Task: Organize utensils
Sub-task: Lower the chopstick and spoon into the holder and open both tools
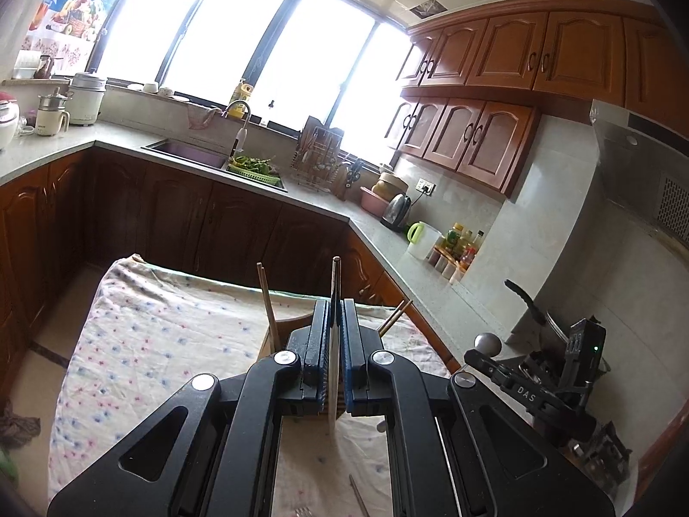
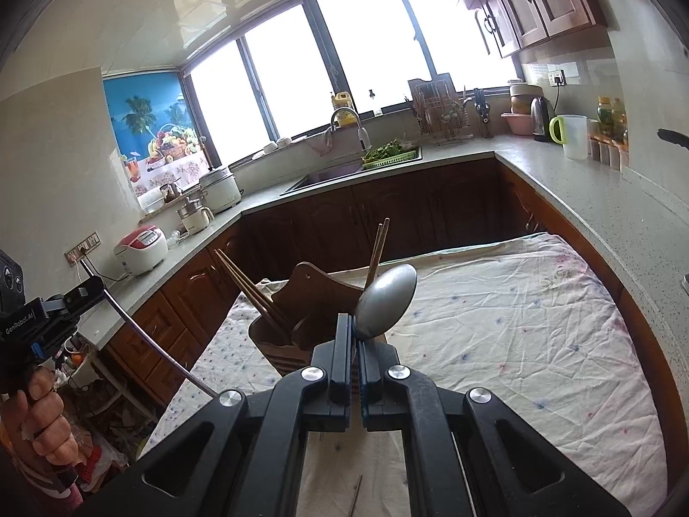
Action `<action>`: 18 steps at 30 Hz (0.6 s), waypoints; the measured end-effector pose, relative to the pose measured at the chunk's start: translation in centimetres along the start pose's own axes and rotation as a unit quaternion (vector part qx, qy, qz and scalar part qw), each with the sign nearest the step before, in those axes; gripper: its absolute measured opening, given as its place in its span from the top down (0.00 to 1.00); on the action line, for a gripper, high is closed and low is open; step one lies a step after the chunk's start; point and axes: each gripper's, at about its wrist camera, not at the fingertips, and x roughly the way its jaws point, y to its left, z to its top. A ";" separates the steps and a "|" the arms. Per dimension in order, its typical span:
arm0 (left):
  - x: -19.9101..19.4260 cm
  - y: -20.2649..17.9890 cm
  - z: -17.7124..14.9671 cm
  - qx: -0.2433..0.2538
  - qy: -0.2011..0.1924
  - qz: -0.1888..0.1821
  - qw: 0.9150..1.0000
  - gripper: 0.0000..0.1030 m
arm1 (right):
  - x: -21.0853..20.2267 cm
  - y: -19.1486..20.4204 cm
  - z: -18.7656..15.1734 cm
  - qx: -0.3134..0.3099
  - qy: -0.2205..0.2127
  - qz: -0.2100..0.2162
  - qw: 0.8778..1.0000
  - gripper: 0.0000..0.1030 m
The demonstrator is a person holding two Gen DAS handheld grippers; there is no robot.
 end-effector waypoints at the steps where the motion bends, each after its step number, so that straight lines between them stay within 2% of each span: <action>1: 0.2 0.1 0.5 0.000 -0.005 0.001 1.000 0.96 | 0.3 0.0 0.5 -0.002 -0.005 -0.001 1.000 0.98; 8: 2.6 1.1 3.5 -0.003 -0.044 0.020 0.999 0.96 | 2.9 0.5 3.6 -0.019 -0.027 -0.015 0.999 0.98; 11: 4.1 2.0 4.2 -0.009 -0.048 0.036 0.998 0.96 | 4.2 0.7 4.5 -0.028 -0.031 -0.021 0.999 0.98; 18: 7.8 3.7 2.7 -0.016 -0.040 0.063 0.997 0.96 | 7.2 1.9 4.6 -0.067 -0.030 -0.036 0.997 0.98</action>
